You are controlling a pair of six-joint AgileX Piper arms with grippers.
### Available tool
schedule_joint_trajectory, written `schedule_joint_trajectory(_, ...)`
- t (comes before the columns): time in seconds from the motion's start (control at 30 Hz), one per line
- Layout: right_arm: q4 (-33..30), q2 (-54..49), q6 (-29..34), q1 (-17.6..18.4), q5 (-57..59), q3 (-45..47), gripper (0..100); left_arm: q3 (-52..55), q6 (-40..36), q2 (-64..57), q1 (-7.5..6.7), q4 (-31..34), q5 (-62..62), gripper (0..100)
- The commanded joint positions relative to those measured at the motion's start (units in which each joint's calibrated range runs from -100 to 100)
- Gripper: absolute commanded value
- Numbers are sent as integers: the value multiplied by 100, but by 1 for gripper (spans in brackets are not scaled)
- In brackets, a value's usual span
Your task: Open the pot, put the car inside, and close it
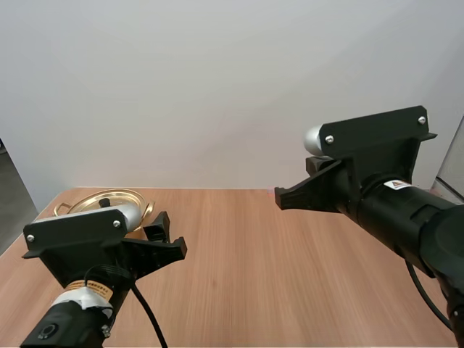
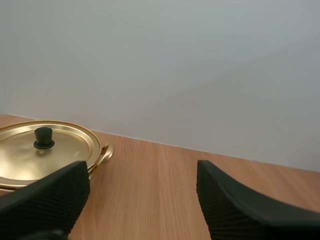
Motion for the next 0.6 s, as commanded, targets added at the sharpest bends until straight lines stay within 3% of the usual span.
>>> schedule_joint_trajectory(0.0,-269,170,-9,6,-151,15,0,126,-2127,0,-3,4007,228,100)
schedule_joint_trajectory(0.23,-398,698,-9,6,-998,26,0,126,-2048,-191,69,3444,1209,100)
schedule_joint_trajectory(0.43,-410,1068,-9,6,-1182,67,0,155,-474,-218,69,2081,1258,100)
schedule_joint_trajectory(0.57,-410,1115,-9,6,-1525,325,0,364,120,-218,69,1555,931,100)
